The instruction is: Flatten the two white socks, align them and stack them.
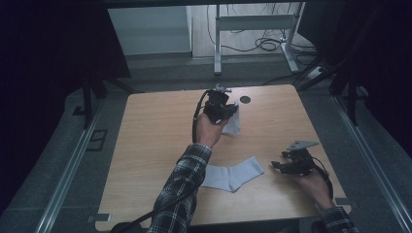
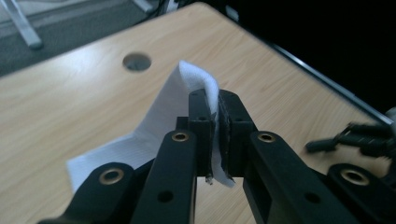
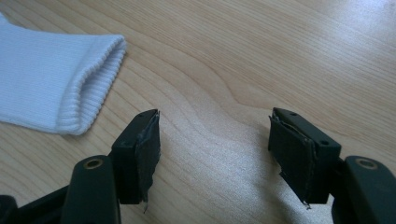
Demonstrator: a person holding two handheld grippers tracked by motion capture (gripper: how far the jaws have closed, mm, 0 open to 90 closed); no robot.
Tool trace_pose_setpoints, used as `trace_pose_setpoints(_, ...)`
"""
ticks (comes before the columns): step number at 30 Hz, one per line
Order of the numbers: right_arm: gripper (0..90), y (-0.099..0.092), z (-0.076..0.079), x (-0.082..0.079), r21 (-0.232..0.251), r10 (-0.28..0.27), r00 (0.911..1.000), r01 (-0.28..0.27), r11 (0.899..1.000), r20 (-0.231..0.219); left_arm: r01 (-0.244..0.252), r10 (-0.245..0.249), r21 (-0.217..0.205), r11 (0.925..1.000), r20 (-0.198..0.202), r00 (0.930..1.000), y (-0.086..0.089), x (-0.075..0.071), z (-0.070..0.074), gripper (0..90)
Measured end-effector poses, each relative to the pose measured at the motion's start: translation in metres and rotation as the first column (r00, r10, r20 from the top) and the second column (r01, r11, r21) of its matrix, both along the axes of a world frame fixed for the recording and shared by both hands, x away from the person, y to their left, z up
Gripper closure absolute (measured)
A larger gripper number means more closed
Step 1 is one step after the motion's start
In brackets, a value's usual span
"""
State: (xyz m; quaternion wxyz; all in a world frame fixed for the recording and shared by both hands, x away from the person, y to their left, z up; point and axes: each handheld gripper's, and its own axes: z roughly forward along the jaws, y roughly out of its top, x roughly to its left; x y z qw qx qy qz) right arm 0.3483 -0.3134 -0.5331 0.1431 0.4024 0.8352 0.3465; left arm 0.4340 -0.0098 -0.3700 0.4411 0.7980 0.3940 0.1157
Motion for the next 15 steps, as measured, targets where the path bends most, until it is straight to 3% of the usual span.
trace_pose_setpoints(1,33.4,0.0,0.0,0.0,0.0,0.001,1.0,-0.001,1.0,0.001,0.001,0.0,-0.031,0.9995,0.029,0.9996,-0.002,-0.002,0.016,84.8)
trace_pose_setpoints(2,33.4,0.0,0.0,0.0,0.0,0.001,1.0,-0.001,1.0,0.001,0.001,0.0,-0.031,0.9995,0.029,0.9996,-0.002,-0.002,0.016,84.8)
trace_pose_setpoints(6,33.3,0.0,0.0,0.0,0.001,-0.002,1.0,0.002,1.0,0.001,-0.015,0.02,-0.064,0.9978,0.079,0.9966,0.005,-0.008,0.046,84.8)
trace_pose_setpoints(8,33.2,0.0,0.0,0.0,-0.002,-0.003,1.0,0.003,1.0,0.0,-0.041,0.046,-0.062,0.9972,0.085,0.9953,0.014,-0.011,0.05,84.8)
trace_pose_setpoints(9,33.2,0.001,0.0,0.0,-0.004,-0.003,1.0,0.003,1.0,0.001,-0.062,0.065,-0.049,0.9969,0.066,0.9957,0.024,-0.011,0.043,84.8)
trace_pose_setpoints(11,33.2,0.001,0.0,0.0,-0.005,-0.003,1.0,0.003,1.0,0.001,-0.067,0.069,-0.043,0.9968,0.052,0.9962,0.028,-0.011,0.038,84.7)
trace_pose_setpoints(12,33.2,0.001,0.0,0.0,-0.006,-0.001,1.0,0.001,1.0,0.0,-0.075,0.075,-0.021,0.9969,0.008,0.9971,0.039,-0.01,0.017,84.5)
trace_pose_setpoints(13,33.2,0.001,0.0,0.0,-0.006,-0.001,1.0,0.001,1.0,0.0,-0.075,0.075,-0.021,0.9969,0.008,0.9971,0.039,-0.01,0.017,84.3)
trace_pose_setpoints(14,33.2,0.001,0.0,0.0,-0.007,-0.003,1.0,0.003,1.0,0.0,-0.076,0.076,0.005,0.9971,-0.035,0.9965,0.049,-0.01,-0.004,83.9)
trace_pose_setpoints(15,33.2,0.001,0.0,0.0,-0.007,-0.003,1.0,0.003,1.0,0.0,-0.076,0.076,0.005,0.9971,-0.035,0.9965,0.049,-0.01,-0.004,83.7)
